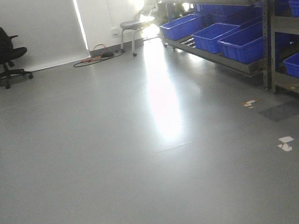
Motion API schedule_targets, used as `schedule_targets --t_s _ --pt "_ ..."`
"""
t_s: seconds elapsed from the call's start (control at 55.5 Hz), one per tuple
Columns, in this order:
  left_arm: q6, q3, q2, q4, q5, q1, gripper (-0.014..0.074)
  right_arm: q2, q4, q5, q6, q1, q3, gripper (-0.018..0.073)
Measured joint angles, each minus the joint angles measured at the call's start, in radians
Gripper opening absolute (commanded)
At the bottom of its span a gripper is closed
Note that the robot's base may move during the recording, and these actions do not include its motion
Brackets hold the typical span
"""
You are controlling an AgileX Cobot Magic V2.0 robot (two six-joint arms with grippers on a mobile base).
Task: Pick and sort blue part to right shelf
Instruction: 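Drive the base up to the rack of open blue bins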
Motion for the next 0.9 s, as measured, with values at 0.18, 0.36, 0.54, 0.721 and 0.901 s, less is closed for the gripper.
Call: schedule_targets --t_s 0.18,0.36,0.54,0.721,0.901 --pt "0.000 0.000 0.000 0.000 0.000 0.000 0.0332 0.000 0.000 0.000 0.000 0.002 0.000 0.0185" --pt "0.000 0.000 0.000 0.000 0.000 0.000 0.0332 0.000 0.000 0.000 0.000 0.002 0.000 0.0185" --pt "0.000 0.000 0.000 0.000 0.000 0.000 0.0332 0.000 0.000 0.000 0.000 0.002 0.000 0.0185" --pt "0.000 0.000 0.000 0.000 0.000 0.000 0.0332 0.000 0.000 0.000 0.000 0.002 0.000 0.0185" --pt "0.000 0.000 0.000 0.000 0.000 0.000 0.0332 0.000 0.000 0.000 0.000 0.002 0.000 0.0185"
